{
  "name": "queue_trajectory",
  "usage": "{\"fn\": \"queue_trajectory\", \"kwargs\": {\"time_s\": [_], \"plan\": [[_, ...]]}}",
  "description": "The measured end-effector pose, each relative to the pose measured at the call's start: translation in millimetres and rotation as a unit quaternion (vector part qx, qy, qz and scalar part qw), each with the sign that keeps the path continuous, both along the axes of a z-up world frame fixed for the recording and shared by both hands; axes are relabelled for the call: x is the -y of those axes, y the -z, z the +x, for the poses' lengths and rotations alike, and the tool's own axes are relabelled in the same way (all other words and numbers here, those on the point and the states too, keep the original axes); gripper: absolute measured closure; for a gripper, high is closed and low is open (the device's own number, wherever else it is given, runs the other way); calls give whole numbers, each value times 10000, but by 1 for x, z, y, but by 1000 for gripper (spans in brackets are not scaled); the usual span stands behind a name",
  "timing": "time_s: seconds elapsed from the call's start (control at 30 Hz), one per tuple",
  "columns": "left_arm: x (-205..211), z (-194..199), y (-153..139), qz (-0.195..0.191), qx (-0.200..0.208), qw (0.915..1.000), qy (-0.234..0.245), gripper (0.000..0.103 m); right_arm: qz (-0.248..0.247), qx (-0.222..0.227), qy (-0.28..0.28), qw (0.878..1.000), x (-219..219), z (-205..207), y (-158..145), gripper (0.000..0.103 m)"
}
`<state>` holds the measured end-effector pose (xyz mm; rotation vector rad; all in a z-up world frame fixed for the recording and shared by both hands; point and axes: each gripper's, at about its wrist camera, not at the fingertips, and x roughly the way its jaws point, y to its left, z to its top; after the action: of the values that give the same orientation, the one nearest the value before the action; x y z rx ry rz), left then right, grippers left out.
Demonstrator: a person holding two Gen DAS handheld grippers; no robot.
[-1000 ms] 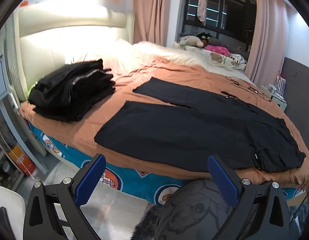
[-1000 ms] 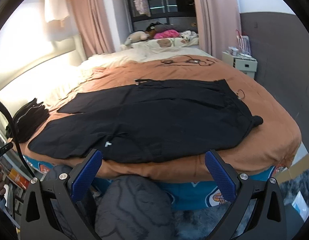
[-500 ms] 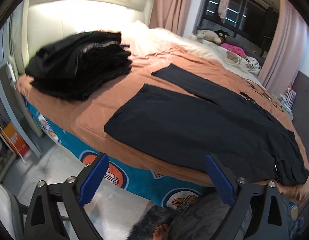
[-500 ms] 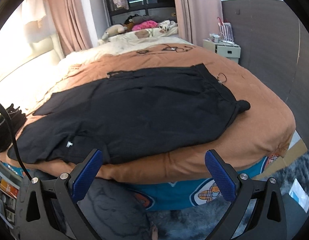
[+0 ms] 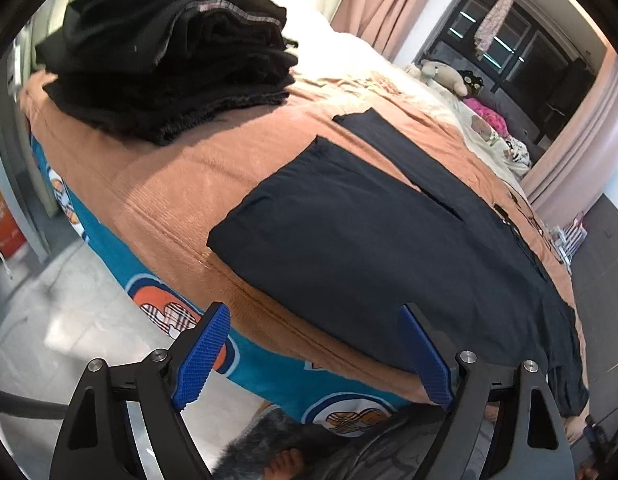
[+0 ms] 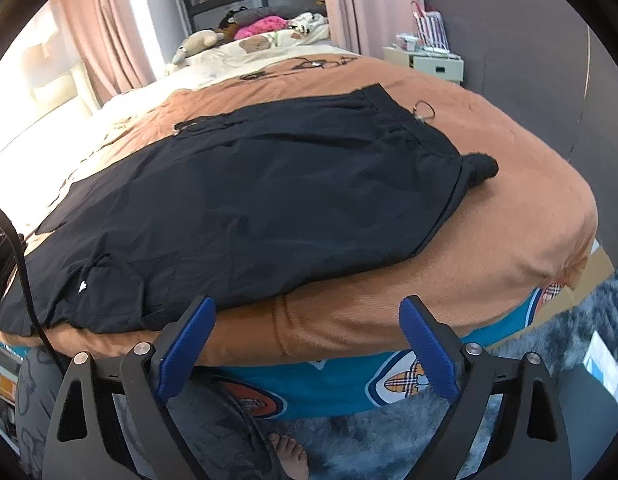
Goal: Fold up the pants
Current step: 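Move both tools down toward the black pant leg cuffs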
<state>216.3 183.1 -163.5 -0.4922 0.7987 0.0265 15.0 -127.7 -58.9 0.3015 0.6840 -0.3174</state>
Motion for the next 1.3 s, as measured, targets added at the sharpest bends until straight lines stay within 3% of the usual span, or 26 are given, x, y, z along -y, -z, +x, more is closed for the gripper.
{"fn": "queue_trajectory", "kwargs": {"time_s": [0.17, 0.43, 0.53, 0.77, 1.03, 1.17, 1.3], "plan": [[-1, 11, 6, -188, -39, 9998, 35, 26, 178, 21, 40, 9998, 11, 6, 5, 20], [-7, 25, 12, -189, -145, 9996, -129, 28, 491, 64, 429, 9978, 39, 9, 12, 20], [-10, 27, 11, -165, -115, 9996, -198, 33, 607, 104, 549, 9966, 49, 10, 17, 20], [-14, 32, 7, -41, -128, 9994, -324, 57, 840, 155, 788, 9932, 71, 11, 24, 27], [-20, 36, 9, -129, -102, 9994, -317, 59, 1054, 398, 992, 9887, 98, 11, 26, 29], [-24, 41, 7, -97, -146, 9989, -446, 87, 1200, 454, 1042, 9862, 116, 17, 22, 37], [-24, 43, -2, -145, -29, 9989, -445, 95, 1290, 216, 1148, 9847, 135, 26, 23, 70]]}}
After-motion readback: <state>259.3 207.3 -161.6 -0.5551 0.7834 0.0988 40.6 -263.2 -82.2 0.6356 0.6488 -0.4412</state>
